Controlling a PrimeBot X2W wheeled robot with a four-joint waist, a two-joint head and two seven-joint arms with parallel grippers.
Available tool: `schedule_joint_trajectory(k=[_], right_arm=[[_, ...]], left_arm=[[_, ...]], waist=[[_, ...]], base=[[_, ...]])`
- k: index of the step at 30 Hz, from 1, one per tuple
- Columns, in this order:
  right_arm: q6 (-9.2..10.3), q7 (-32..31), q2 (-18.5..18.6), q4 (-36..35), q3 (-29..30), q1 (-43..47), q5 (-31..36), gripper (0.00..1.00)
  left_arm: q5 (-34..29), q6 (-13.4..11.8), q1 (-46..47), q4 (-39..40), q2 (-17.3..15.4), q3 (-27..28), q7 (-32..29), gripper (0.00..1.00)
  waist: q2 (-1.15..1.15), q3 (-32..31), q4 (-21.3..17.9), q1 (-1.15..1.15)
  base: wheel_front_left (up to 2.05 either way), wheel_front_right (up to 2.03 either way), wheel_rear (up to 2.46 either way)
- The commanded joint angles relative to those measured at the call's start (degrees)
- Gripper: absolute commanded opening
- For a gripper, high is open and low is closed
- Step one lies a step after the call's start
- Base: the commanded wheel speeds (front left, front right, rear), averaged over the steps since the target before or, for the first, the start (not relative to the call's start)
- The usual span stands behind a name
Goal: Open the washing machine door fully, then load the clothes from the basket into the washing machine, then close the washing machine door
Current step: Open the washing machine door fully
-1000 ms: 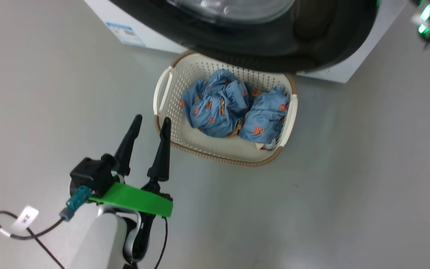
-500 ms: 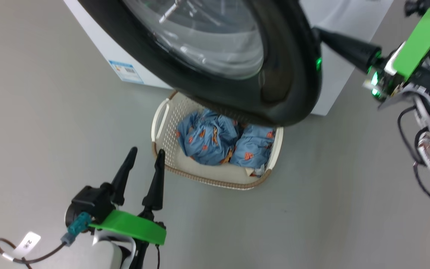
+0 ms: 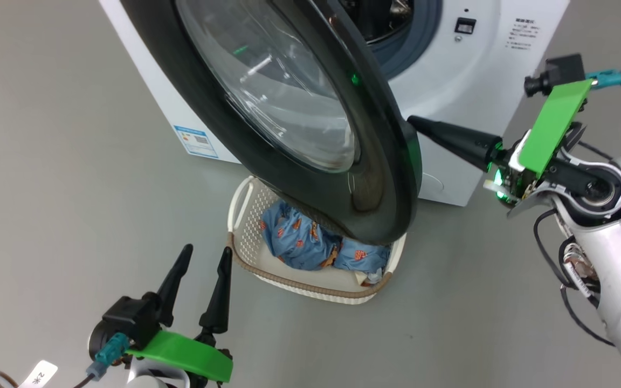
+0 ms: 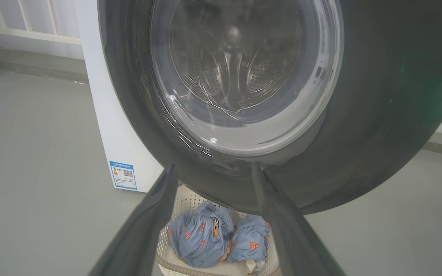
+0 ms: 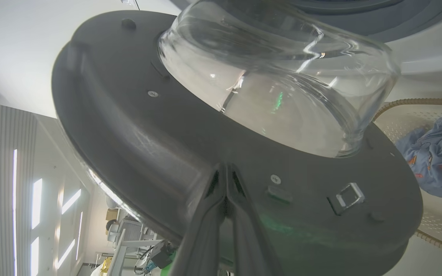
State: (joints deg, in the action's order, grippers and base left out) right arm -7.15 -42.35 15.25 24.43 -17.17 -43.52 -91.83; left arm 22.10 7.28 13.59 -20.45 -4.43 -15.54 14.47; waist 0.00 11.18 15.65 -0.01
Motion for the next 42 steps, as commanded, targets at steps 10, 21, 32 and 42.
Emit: schedule_joint_trajectory(k=[10,21,32,42], right_arm=[[-0.34,-1.0,-3.4,-2.2,-1.3,2.9,0.8,0.0],[-0.34,-2.1,-5.8,-2.8,-2.6,4.8,1.2,0.0],[-0.34,-3.8,-8.4,-3.8,-4.5,6.3,1.1,0.0],[-0.34,-4.1,-10.2,-3.7,-6.0,7.4,1.3,0.0]], left_arm=[[0.0,0.2,-1.1,1.5,-1.1,2.1,0.5,1.0],[-0.2,0.2,-1.7,1.5,-1.1,2.4,0.5,1.0],[-0.3,0.2,-1.8,1.6,-1.1,2.5,0.5,1.0],[-0.4,0.2,-2.3,1.5,-1.2,2.8,0.5,1.0]], waist=[[0.0,-1.5,3.4,0.01],[0.0,-2.6,6.0,0.01],[0.0,-3.1,7.5,0.01],[0.0,-4.4,8.3,0.01]], base=[[0.0,0.0,0.0],[0.0,0.0,0.0],[0.0,0.0,0.0],[0.0,0.0,0.0]])
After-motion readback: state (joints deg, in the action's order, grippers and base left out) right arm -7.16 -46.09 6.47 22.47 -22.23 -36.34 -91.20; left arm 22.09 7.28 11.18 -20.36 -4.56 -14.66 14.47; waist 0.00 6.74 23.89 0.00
